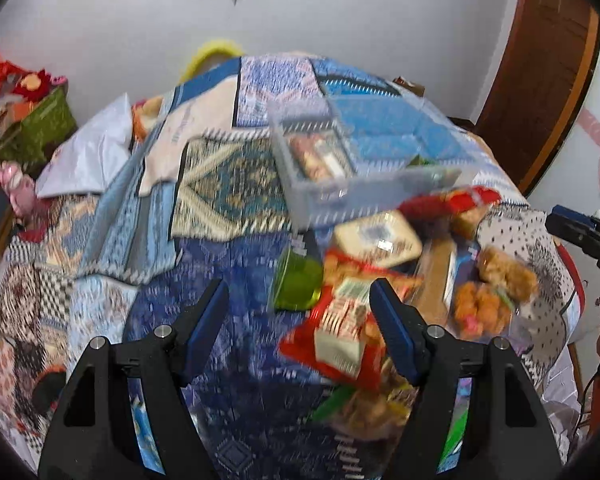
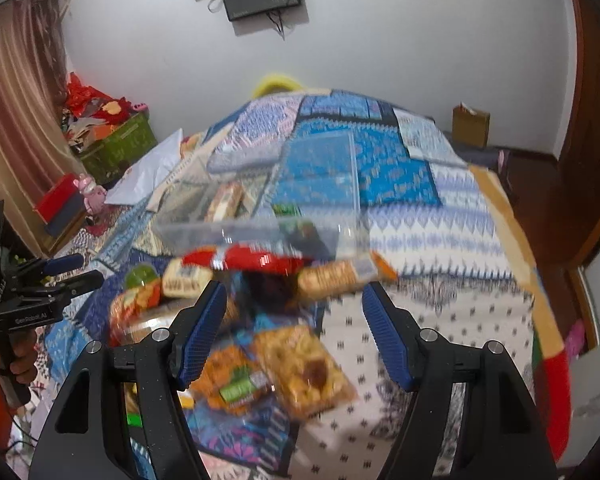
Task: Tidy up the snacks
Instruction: 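Grasp the red chip bag with the left gripper while the right gripper grasps the puffed-snack bag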
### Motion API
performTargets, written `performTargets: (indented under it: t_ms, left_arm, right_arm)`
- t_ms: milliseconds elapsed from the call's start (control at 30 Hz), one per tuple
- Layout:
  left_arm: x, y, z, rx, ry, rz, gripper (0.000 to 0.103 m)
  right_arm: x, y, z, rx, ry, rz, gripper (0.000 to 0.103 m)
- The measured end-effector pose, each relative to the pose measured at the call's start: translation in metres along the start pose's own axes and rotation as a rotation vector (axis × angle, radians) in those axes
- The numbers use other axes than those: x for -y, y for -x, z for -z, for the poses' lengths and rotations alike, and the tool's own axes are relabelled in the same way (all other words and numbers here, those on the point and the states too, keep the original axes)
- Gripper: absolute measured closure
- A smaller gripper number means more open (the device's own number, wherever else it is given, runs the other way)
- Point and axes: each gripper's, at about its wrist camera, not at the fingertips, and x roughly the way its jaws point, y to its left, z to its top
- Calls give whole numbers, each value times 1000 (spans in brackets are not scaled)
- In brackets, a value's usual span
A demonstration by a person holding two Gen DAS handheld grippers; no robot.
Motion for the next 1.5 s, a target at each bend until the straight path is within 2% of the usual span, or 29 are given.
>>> performTargets:
  t_ms: [167,333,533,667,833,933,1000,1100,1400,1500]
  left_arm:
    - [-3,-9,18,-44,9,10,31]
    - [6,-17,24,-54,-17,39,31]
    - [16,-33,21,-73,-26,49,31]
    - [18,-50,21,-121,-13,67,31]
    - [19,-60,22,-114,-6,44,31]
    - [17,-60,21,-93,-1,29,39]
    - [16,-59,22,-81,1,24,51]
    - [11,-53,23,-63,14,24,61]
    - [-1,-23,21,14,43,23,80]
    - [-5,-12,19,40,52,24,82]
  right_arm:
    - [2,-13,20,-68,6,7,36]
    - [8,-30,34,-135,-12,7,36]
    - [12,-40,37,-161,-21,-7,36]
    - [15,-46,40,-174,-37,-26,36]
    - [20,-51,43,-174,-75,-53,36]
    - [21,-52,43,-172,-79,-64,38]
    - [19,-51,43,-168,-69,-69,42]
    - [16,-50,44,-162,-51,-65,49]
    - [15,-38,41,-124,-51,-43,55]
    - [15,-30,38,-103,-53,-42,55]
